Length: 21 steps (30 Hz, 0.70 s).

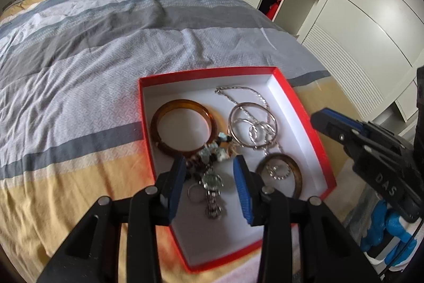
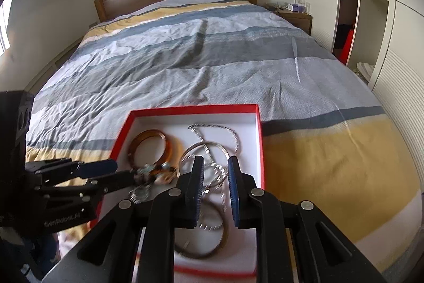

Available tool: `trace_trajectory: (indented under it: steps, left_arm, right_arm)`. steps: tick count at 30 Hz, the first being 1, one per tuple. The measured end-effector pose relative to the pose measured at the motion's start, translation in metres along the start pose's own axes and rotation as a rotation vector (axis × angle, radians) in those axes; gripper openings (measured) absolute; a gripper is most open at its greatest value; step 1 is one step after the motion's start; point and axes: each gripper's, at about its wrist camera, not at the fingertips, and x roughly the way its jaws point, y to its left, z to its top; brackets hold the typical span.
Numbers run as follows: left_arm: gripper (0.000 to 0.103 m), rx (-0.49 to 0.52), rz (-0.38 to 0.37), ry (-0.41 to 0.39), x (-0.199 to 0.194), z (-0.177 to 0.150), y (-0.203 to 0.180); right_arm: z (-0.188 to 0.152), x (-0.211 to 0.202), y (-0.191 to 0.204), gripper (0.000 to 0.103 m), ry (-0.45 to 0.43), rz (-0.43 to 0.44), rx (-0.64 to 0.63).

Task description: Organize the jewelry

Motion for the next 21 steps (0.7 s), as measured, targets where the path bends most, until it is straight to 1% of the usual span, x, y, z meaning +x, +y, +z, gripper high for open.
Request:
trace_trajectory:
  steps: [2, 6, 8, 9, 11, 13, 19, 21]
  left_arm:
    - [0.036, 0.002, -0.005, -0.009, -0.01, -0.005, 0.0]
    - [0.036, 0.002, 0.001, -0.025, -0.035, -0.02, 0.001]
    - [0.037, 0.001, 0.011, -0.033, -0.046, -0.027, 0.001]
    - [0.037, -0.004, 0.021, -0.04, -0.054, -0.033, 0.002]
    - [0.043, -0.014, 0.031, -0.052, -0.064, -0.04, 0.003]
    - [0.044, -0.023, 0.042, -0.067, -0.078, -0.049, 0.005]
    - [0.045, -0.042, 0.048, -0.083, -0.104, -0.073, 0.011]
    - [0.045, -0.046, 0.064, -0.096, -0.115, -0.082, 0.014]
  right_arm:
    - [-0.005, -0.011, 0.006, 0.019, -0.003, -0.002, -0.002]
    - [-0.019, -0.032, 0.02, 0.025, -0.004, 0.0, 0.006]
    - [-0.026, -0.04, 0.028, 0.026, -0.002, 0.002, 0.01]
    - [-0.03, -0.044, 0.033, 0.028, -0.001, 0.001, 0.01]
    - [-0.036, -0.05, 0.04, 0.03, 0.001, -0.002, 0.009]
    - [-0.044, -0.058, 0.048, 0.038, 0.003, -0.003, 0.015]
    - [-0.064, -0.077, 0.066, 0.041, 0.003, -0.003, 0.028]
    - [-0.07, -0.082, 0.072, 0.043, 0.002, -0.003, 0.028]
